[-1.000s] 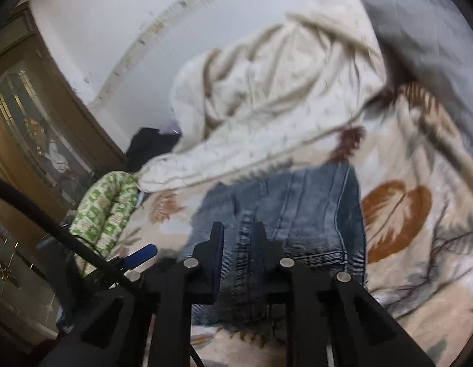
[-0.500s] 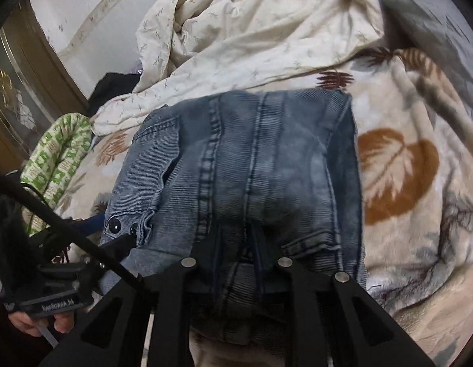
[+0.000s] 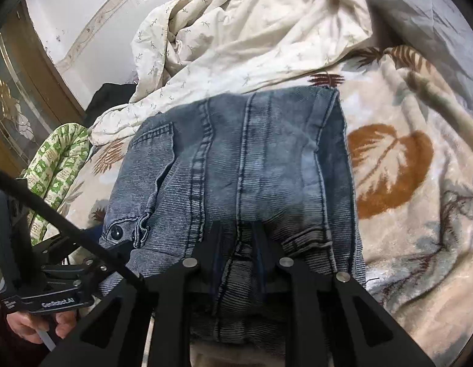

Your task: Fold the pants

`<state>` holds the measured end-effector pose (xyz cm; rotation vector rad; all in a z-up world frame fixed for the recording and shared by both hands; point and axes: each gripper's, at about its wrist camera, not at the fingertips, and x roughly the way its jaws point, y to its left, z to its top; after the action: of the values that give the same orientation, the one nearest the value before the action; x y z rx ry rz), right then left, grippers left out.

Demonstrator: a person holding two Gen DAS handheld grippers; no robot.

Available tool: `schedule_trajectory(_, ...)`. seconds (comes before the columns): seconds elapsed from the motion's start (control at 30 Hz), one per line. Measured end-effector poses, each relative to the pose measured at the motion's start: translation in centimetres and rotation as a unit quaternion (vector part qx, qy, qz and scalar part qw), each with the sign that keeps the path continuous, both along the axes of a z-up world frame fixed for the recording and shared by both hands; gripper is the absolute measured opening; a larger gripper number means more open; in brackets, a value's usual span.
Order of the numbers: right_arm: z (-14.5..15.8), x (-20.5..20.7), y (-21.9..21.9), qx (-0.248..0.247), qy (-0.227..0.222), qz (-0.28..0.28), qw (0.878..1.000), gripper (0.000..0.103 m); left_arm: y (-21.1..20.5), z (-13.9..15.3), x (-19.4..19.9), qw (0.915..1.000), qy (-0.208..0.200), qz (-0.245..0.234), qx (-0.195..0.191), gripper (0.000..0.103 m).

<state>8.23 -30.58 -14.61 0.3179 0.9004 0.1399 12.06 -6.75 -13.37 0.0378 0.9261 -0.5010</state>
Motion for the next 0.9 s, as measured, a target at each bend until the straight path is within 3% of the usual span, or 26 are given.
schedule_trajectory(0.1,2.8,-0.2,0.4,-0.010,-0.014,-0.004,1.000,0.039,0.7,3.0,-0.4,0.9991,-0.039,0.012,-0.007,0.077)
schedule_trajectory(0.17,5.2,-0.6,0.8,-0.028,-0.052,-0.009,0.998,0.059,0.9,4.9,-0.1,0.9975,-0.065,0.026,-0.008,0.077)
schedule_trajectory(0.2,6.4,-0.6,1.0,-0.031,-0.072,-0.011,0.997,0.061,0.8,5.6,0.2,0.9968,-0.075,0.030,-0.002,0.077)
schedule_trajectory(0.33,9.0,0.7,1.7,-0.046,-0.111,-0.022,0.992,0.062,-0.1,6.3,3.3,0.9954,-0.079,0.049,0.021,0.082)
schedule_trajectory(0.43,8.7,2.8,1.8,-0.040,-0.112,-0.020,0.993,0.062,-1.4,6.1,6.0,0.9954,-0.069,0.056,0.034,0.082)
schedule_trajectory(0.53,8.0,5.1,1.0,-0.004,-0.113,-0.023,0.993,0.062,-2.5,5.3,8.6,0.9954,-0.057,0.062,0.045,0.082)
schedule_trajectory(0.6,7.2,6.5,0.4,0.024,-0.102,-0.015,0.994,0.061,-3.2,4.1,9.8,0.9954,-0.041,0.064,0.059,0.082)
schedule_trajectory(0.67,5.8,7.8,0.0,0.053,-0.080,-0.007,0.995,0.052,-3.4,3.1,10.6,0.9950,-0.030,0.069,0.065,0.082)
schedule_trajectory(0.9,1.8,10.2,-0.8,0.055,-0.026,-0.018,0.998,0.048,-4.9,0.9,13.0,0.9921,-0.029,0.079,0.093,0.082)
